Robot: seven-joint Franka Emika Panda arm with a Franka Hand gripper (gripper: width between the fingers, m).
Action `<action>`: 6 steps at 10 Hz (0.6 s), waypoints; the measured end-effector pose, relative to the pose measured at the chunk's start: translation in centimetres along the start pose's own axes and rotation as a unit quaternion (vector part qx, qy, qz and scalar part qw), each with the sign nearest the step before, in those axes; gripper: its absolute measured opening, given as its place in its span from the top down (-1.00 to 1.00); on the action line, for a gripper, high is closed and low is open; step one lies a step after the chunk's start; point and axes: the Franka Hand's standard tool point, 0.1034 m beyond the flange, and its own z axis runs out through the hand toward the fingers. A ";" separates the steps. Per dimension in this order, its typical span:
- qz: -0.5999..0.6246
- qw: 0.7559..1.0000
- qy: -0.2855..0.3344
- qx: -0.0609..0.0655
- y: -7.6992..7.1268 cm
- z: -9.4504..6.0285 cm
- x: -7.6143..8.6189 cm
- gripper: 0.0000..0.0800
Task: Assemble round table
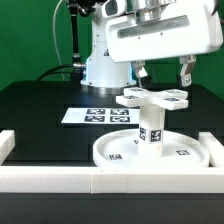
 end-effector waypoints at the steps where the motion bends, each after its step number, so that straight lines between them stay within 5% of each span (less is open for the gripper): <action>1: -0.026 1.000 0.000 0.000 0.0 0.0 0.0 -0.62; 3: -0.188 0.982 -0.012 -0.030 -0.1 -0.2 -0.2 -0.62; 6: -0.316 0.948 -0.023 -0.040 -0.6 -0.2 -0.1 -0.62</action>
Offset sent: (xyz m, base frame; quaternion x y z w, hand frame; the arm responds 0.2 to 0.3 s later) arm 0.0127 0.0134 0.0049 -0.0484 -0.0632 -0.3639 0.9280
